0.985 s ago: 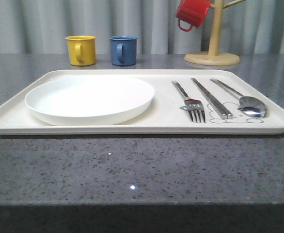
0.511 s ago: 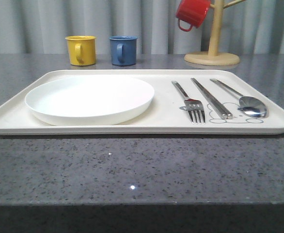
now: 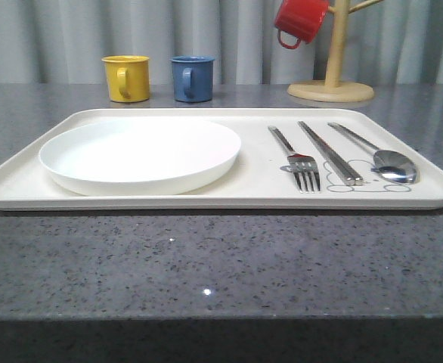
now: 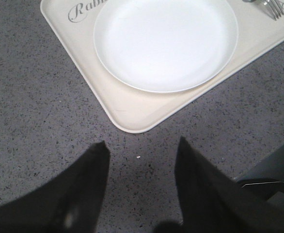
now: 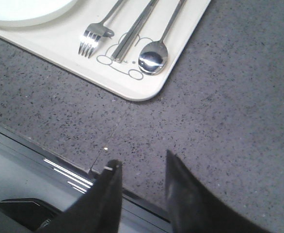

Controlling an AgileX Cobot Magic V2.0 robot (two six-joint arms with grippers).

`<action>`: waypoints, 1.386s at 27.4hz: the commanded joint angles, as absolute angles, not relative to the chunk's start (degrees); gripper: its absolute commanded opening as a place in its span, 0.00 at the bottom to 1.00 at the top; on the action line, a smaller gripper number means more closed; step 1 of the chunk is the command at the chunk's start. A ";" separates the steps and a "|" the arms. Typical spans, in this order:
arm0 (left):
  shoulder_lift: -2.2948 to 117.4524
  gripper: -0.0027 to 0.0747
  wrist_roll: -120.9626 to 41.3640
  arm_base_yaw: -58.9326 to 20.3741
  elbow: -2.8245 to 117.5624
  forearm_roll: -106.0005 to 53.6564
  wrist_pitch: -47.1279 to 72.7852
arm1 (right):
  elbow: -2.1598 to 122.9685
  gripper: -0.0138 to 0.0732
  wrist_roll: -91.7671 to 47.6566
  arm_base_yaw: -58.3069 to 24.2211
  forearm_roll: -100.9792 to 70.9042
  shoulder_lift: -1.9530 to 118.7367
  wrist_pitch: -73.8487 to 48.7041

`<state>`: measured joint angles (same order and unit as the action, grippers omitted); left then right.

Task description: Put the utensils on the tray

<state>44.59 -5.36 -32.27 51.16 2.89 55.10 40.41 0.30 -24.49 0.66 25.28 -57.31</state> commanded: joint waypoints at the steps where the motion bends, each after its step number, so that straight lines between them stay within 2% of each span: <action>1: 44.37 0.25 -5.25 -32.79 52.67 3.04 51.19 | 41.71 0.23 0.35 -24.31 1.38 25.59 -53.61; 3: 44.37 0.11 -5.52 -32.79 52.67 3.04 51.19 | 41.71 0.10 0.35 -24.31 1.41 25.59 -53.61; 4: 44.37 0.07 -5.61 -32.79 52.67 3.04 51.19 | 41.71 0.07 0.35 -24.31 1.41 25.59 -53.52; 6: 44.37 0.01 -6.13 -32.79 52.67 3.04 51.06 | 41.71 0.09 0.35 -24.31 1.41 25.59 -53.32; 33: 44.23 0.01 -8.48 -32.79 52.43 3.04 50.96 | 41.71 0.08 0.35 -24.31 1.36 25.59 -51.52; 38: 39.53 0.01 -8.48 -28.98 51.18 2.89 50.71 | 41.71 0.08 0.35 -24.31 1.36 25.59 -51.52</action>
